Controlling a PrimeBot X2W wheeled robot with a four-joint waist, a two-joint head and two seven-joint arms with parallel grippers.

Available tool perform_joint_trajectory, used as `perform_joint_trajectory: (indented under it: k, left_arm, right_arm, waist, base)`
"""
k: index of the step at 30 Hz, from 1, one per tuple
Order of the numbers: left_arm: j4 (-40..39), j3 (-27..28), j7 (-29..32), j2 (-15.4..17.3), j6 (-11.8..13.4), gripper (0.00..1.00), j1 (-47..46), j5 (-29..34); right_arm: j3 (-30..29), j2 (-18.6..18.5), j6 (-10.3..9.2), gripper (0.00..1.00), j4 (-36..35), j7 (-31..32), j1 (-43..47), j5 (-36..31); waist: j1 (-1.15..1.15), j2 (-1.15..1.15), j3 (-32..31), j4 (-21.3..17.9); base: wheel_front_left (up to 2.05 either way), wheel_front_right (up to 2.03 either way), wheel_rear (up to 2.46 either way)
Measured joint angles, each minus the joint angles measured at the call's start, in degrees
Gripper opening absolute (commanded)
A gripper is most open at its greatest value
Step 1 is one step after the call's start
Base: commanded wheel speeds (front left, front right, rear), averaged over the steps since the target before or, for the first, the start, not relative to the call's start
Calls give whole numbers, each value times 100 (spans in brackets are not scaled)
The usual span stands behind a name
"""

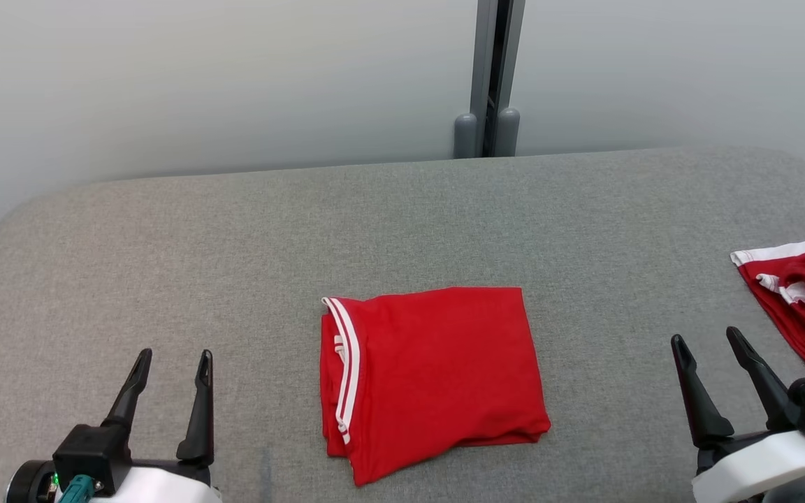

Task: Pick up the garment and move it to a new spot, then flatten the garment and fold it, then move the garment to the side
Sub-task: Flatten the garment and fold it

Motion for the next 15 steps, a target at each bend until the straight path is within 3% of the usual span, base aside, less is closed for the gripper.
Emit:
perform_joint_trajectory:
  k: [15]
  left_arm:
    - [-110, -48, 212, 74, 80, 100, 231, -36]
  right_arm:
    - [-138, 104, 0, 100, -216, 108, 231, 15]
  waist:
    - [0, 0, -239, -118]
  base:
    - [0, 0, 0]
